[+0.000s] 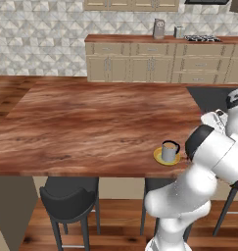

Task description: Pick the cup of tea, navigate to the dining table, and place it on the saucer.

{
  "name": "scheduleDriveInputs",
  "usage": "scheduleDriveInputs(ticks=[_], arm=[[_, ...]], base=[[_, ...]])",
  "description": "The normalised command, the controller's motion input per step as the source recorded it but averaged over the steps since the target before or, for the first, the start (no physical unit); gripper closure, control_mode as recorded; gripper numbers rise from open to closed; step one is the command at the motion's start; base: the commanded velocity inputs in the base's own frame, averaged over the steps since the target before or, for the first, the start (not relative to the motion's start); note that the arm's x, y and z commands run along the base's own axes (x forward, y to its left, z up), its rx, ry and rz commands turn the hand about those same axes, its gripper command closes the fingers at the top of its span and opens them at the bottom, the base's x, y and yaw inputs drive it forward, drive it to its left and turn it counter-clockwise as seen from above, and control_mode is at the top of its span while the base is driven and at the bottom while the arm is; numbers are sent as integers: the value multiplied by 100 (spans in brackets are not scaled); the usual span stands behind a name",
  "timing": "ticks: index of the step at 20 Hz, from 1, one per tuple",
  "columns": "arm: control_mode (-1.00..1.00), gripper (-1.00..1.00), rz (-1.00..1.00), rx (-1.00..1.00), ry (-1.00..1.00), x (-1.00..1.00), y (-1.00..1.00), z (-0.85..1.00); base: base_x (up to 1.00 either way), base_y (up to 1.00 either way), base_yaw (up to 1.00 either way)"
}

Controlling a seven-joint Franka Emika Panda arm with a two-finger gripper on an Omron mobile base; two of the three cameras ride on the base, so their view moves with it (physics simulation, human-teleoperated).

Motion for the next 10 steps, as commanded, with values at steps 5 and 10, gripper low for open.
scheduleDriveInputs(ticks=[5,10], arm=[[-100,-100,-5,0,-9,-44,0,71],[-100,-100,-2,-8,-12,-34,22,63]], base=[[0,0,0],[0,0,0]])
